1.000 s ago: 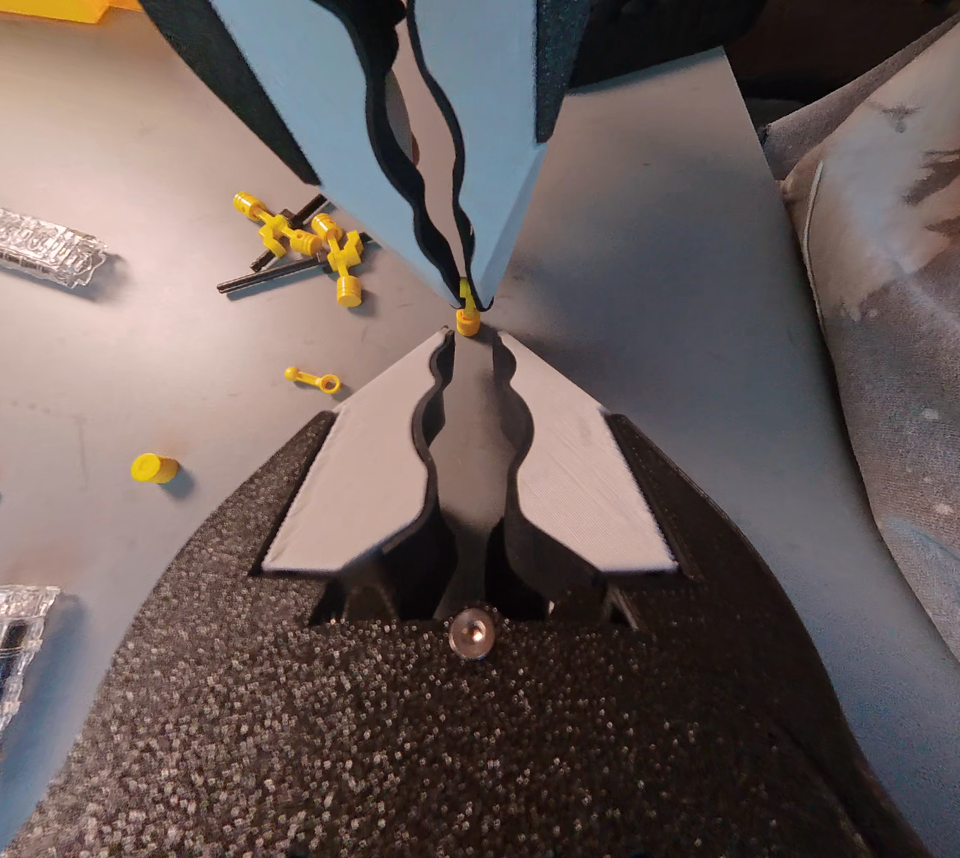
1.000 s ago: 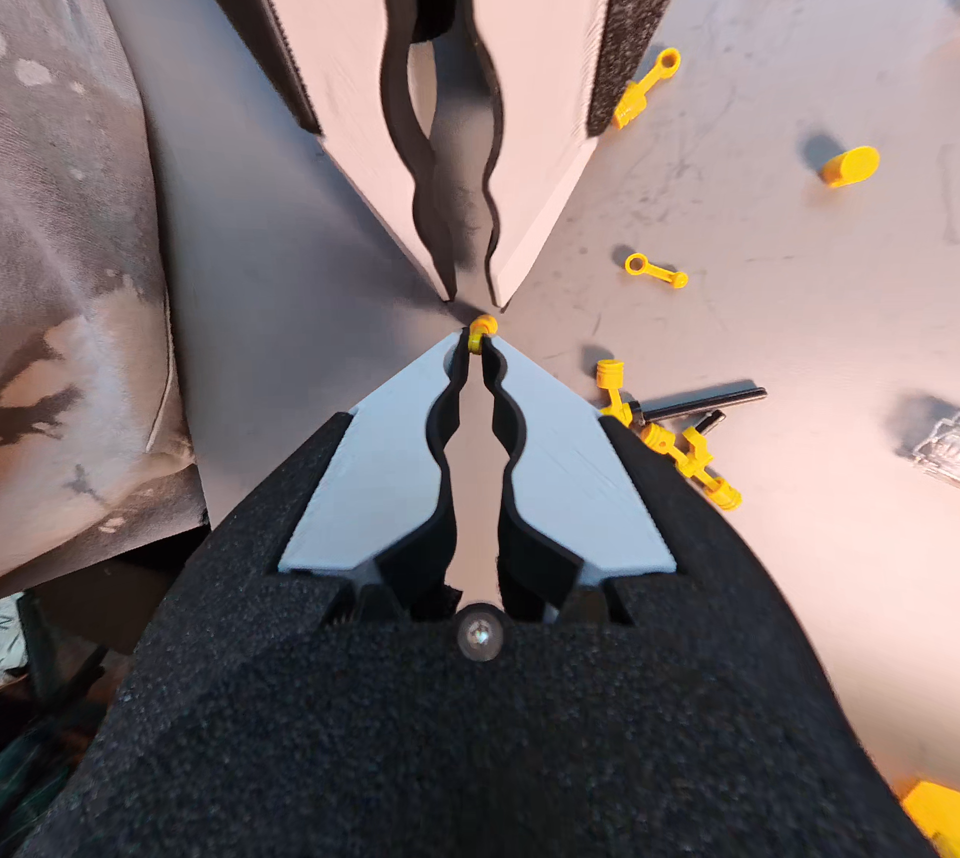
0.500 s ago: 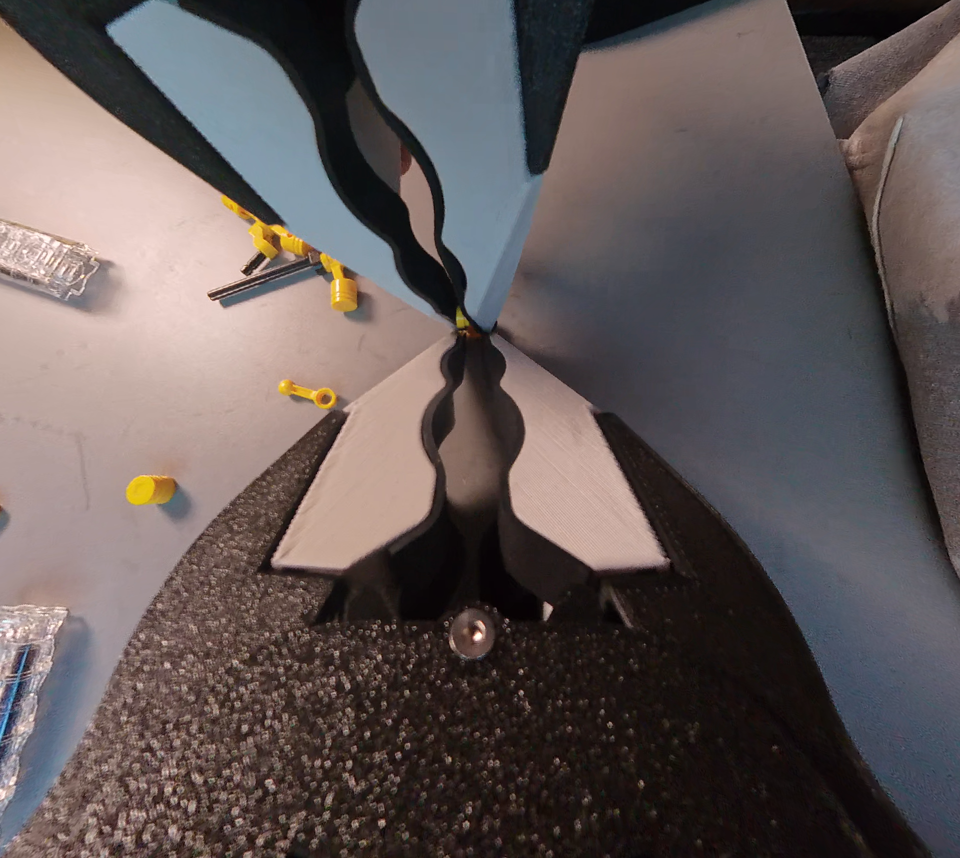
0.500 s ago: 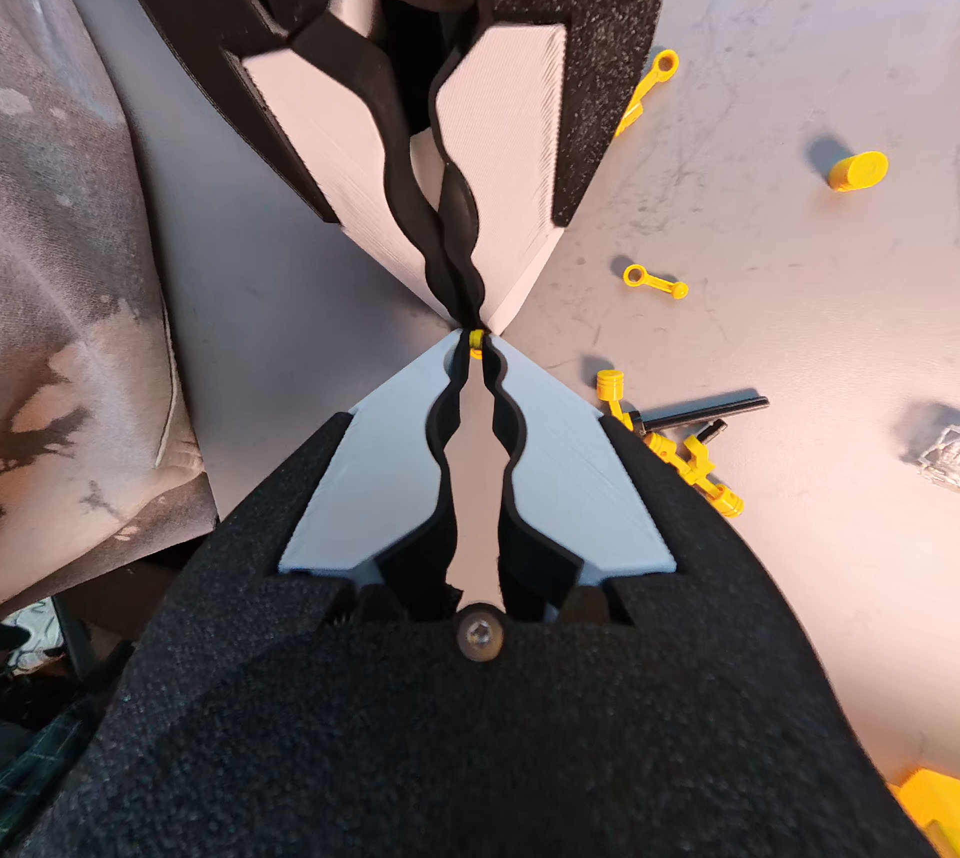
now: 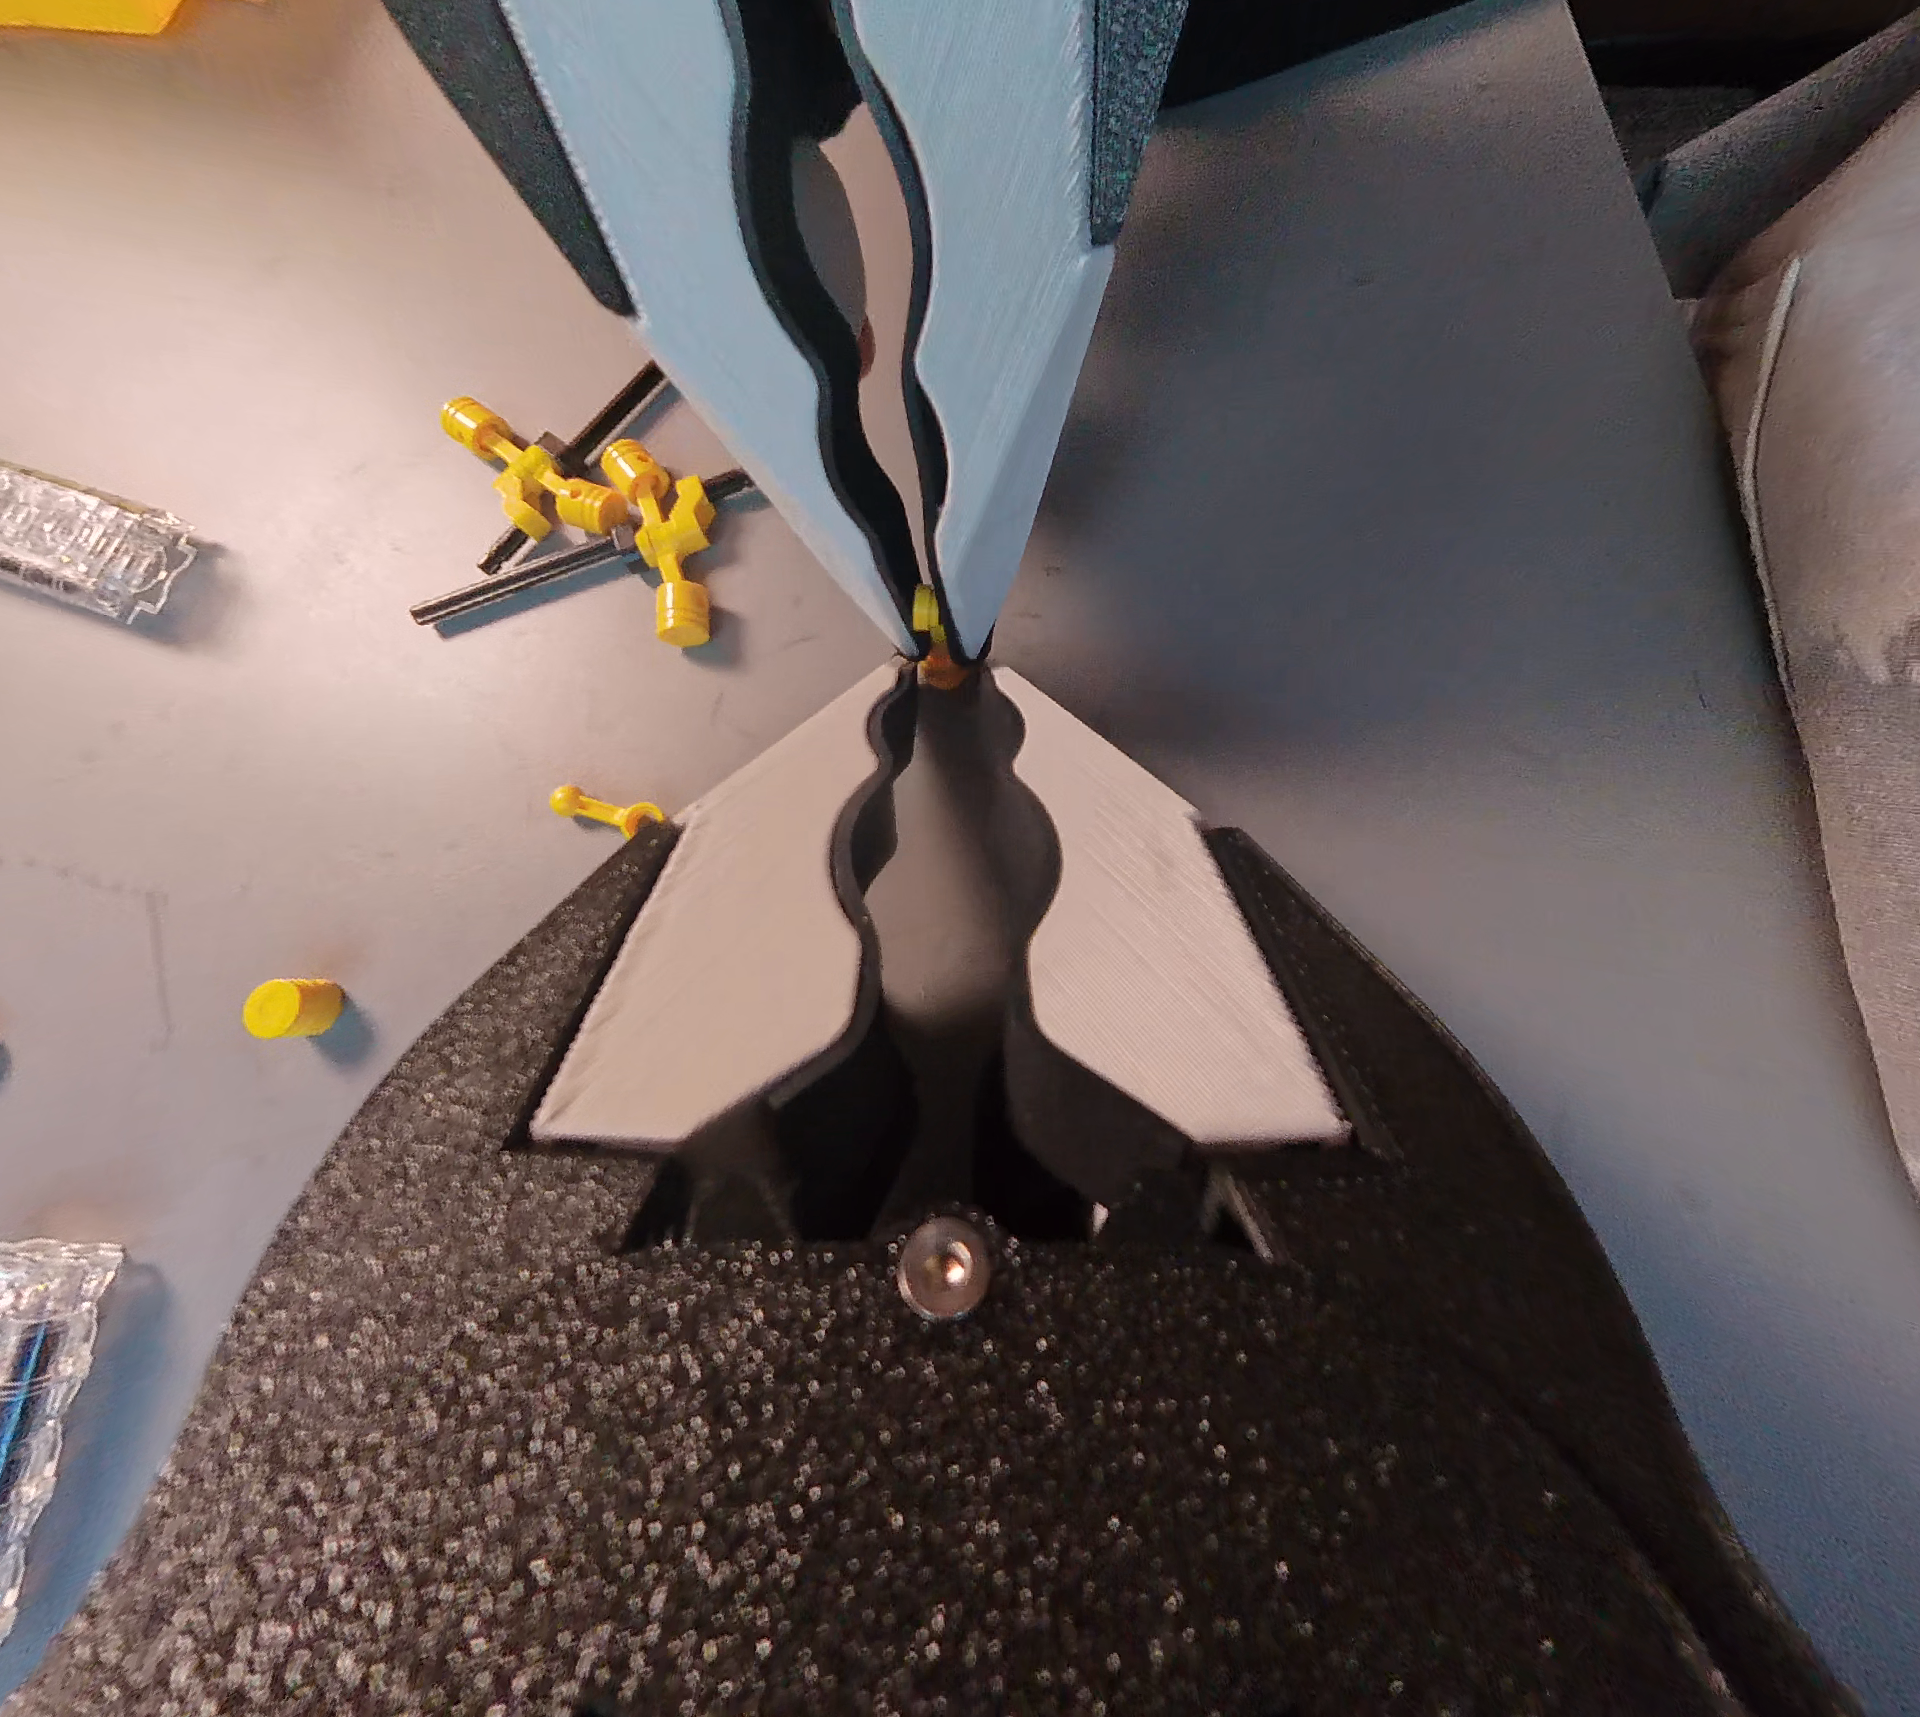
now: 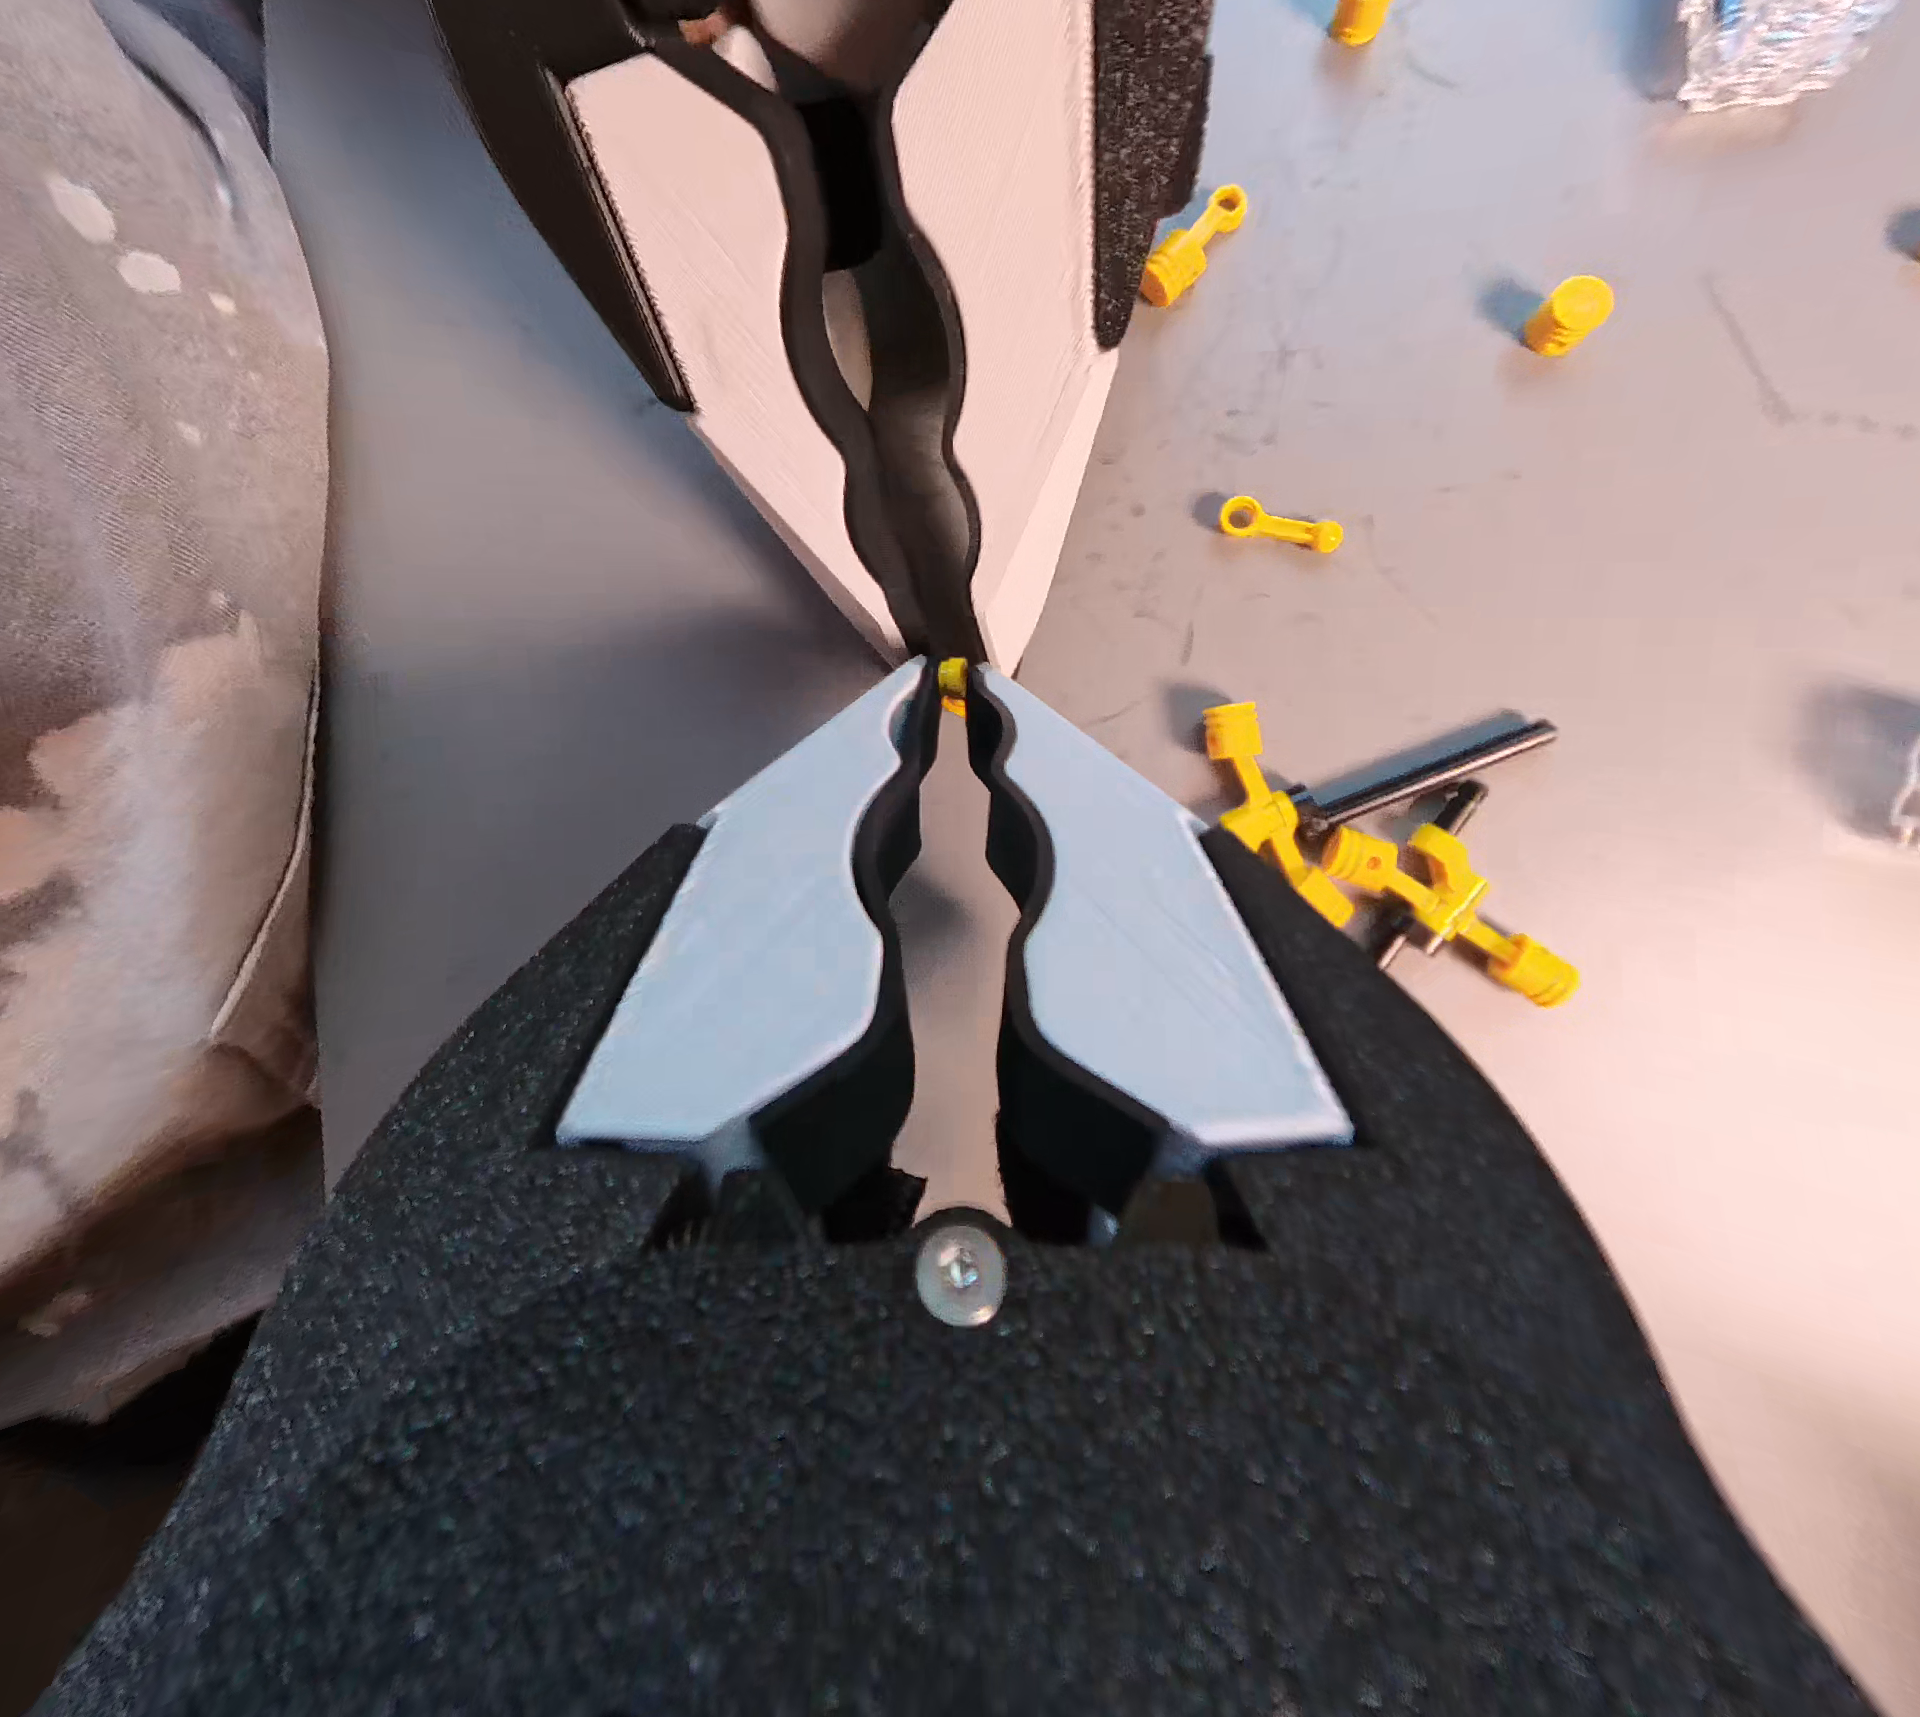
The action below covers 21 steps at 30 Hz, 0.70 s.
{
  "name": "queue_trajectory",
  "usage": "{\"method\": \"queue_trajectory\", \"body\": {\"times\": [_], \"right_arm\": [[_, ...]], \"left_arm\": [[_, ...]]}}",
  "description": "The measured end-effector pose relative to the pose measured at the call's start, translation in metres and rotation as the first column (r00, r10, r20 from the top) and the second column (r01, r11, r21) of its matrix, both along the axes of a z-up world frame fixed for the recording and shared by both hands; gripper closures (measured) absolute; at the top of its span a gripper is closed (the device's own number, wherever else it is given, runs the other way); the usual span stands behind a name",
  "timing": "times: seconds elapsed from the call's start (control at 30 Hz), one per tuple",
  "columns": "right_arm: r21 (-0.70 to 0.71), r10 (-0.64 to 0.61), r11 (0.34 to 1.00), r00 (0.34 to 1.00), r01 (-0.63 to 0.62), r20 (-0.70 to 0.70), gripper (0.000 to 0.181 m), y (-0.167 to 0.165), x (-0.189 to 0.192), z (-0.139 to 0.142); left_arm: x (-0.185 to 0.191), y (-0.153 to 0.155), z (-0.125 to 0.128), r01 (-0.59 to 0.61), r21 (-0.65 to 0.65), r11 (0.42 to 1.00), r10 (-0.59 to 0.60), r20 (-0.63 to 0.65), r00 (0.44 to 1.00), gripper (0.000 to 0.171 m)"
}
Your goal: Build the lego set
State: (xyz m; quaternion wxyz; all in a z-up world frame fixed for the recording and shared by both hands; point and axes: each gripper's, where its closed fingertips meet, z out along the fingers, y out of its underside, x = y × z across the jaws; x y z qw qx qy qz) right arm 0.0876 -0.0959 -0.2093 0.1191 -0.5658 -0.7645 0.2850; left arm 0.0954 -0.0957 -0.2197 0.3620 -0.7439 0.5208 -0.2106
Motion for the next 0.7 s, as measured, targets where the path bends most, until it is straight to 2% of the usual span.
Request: {"method": "queue_trajectory", "body": {"times": [0.23, 0.5, 0.57, 0.7], "right_arm": [[0.058, -0.003, 0.998, 1.0, 0.004, -0.029, 0.178, 0.001, 0.001, 0.0], [0.036, 0.008, 0.999, 1.0, -0.009, 0.013, 0.178, 0.0, 0.002, -0.001], [0.036, 0.016, 0.999, 1.0, -0.017, 0.015, 0.178, 0.0, 0.002, -0.001], [0.034, 0.018, 0.999, 1.0, -0.018, 0.002, 0.178, 0.0, 0.002, -0.001]], "left_arm": [[0.002, 0.001, 0.0, 0.003, -0.019, 1.0, -0.003, 0.005, 1.0, 0.161], [-0.001, -0.002, 0.0, 0.005, -0.023, 1.0, -0.005, 0.003, 1.0, 0.16], [-0.007, -0.005, 0.007, 0.02, -0.051, 0.998, -0.017, 0.055, 0.998, 0.16], [-0.011, 0.0, 0.037, -0.021, -0.09, 0.996, 0.043, 0.246, 0.968, 0.166]]}}
